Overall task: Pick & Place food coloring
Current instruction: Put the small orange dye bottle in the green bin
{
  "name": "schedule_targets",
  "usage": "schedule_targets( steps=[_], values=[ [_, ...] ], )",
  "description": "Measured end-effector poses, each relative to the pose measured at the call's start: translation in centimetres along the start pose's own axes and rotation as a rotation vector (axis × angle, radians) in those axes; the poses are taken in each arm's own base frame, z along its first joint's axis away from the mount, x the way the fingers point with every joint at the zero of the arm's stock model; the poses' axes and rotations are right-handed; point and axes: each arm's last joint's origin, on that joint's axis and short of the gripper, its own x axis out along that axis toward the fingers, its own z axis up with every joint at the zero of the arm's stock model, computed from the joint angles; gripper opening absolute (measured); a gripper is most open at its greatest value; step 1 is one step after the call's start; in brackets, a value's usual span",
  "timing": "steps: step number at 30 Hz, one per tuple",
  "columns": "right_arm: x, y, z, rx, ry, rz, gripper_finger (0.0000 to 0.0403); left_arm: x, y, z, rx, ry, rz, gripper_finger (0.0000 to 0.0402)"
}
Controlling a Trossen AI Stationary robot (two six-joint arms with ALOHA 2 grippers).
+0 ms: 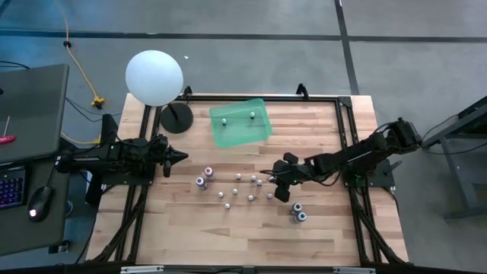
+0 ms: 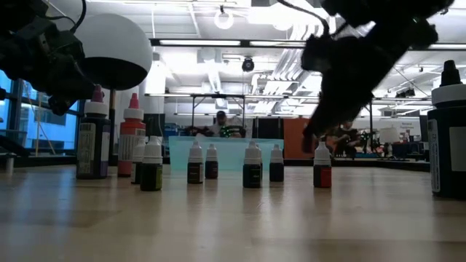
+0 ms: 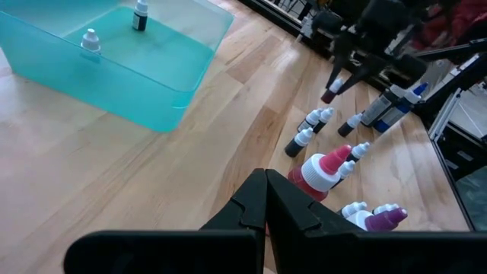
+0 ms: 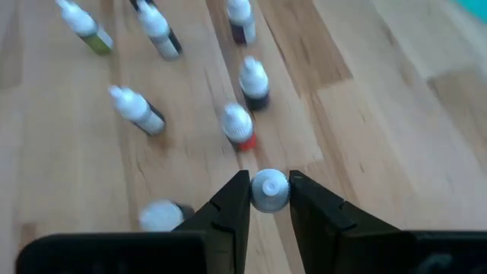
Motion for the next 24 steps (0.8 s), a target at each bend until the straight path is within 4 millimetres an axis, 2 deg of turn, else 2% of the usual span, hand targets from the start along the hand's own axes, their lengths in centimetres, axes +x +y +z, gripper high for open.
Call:
schedule_targets(
  steps=[6, 11, 16, 21, 24],
  values=[
    [-1.9, 0.6, 3.7, -0.051, -0.014, -0.003, 0.0076, 0.0, 0.0, 0.0, 0.0, 0.0, 0.0, 0.0],
    [-5.6, 0.8, 7.6, -0.06, -0.114, 0.018, 0.0076, 0.0, 0.0, 0.0, 0.0, -0.001, 0.0, 0.0],
    [-10.2, 0.5, 11.3, -0.076, -0.302, 0.049, 0.0076, 0.0, 0.0, 0.0, 0.0, -0.002, 0.001, 0.0],
    [-13.8, -0.3, 13.4, -0.129, -0.468, -0.014, 0.0075, 0.0, 0.0, 0.0, 0.0, -0.002, 0.001, 0.0],
    [-14.7, -1.1, 14.3, -0.145, -0.563, -0.073, 0.0075, 0.0, 0.0, 0.0, 0.0, -0.003, 0.002, 0.0]
  ],
)
